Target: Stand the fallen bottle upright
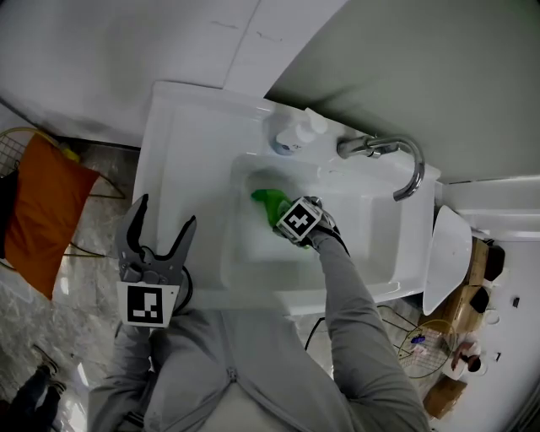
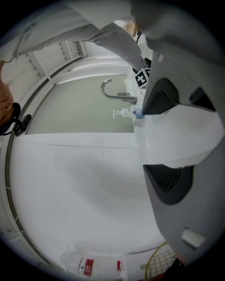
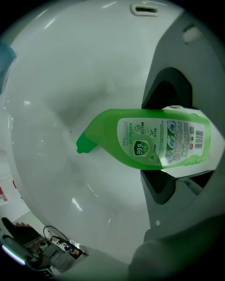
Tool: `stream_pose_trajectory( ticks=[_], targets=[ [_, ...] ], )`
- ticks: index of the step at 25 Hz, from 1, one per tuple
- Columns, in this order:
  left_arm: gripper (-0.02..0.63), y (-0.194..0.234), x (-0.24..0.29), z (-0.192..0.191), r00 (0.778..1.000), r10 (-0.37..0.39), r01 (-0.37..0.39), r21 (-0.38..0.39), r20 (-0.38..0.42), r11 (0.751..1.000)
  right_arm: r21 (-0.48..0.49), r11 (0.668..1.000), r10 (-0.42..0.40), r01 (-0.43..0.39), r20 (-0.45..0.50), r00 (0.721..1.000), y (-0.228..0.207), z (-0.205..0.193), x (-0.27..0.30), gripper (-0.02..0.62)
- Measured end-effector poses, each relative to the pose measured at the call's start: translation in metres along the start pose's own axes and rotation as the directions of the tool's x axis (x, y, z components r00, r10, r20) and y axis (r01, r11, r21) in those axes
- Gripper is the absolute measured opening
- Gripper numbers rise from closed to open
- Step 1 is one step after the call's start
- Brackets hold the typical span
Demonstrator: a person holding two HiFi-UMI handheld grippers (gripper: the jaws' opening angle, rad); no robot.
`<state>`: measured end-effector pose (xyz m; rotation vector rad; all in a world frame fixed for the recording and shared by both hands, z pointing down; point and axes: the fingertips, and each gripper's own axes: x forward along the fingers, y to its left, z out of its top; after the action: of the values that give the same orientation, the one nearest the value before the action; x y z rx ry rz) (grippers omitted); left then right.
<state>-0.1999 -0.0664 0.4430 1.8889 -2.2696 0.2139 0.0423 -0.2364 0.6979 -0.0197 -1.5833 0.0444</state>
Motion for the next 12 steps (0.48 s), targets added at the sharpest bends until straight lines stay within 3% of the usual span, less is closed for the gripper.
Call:
stream_pose_trajectory(
  ticks=[6, 12],
  targets=[
    [0.382, -0.009, 0.012, -0.003, 0.999, -0.037, 0.037, -0.007, -0.009, 0.999, -0.026, 0.999, 0.025, -0.026, -0.049, 0.999, 0.001, 0.001, 0.008, 0.422],
    [0.382, -0.016, 0.023, -0.003, 0.997, -0.077, 0.077, -0.014, -0.023, 0.997, -0.034, 0.999, 0.015, -0.016, -0.015, 1.0, 0.0, 0.004, 0.008, 0.434]
  ],
)
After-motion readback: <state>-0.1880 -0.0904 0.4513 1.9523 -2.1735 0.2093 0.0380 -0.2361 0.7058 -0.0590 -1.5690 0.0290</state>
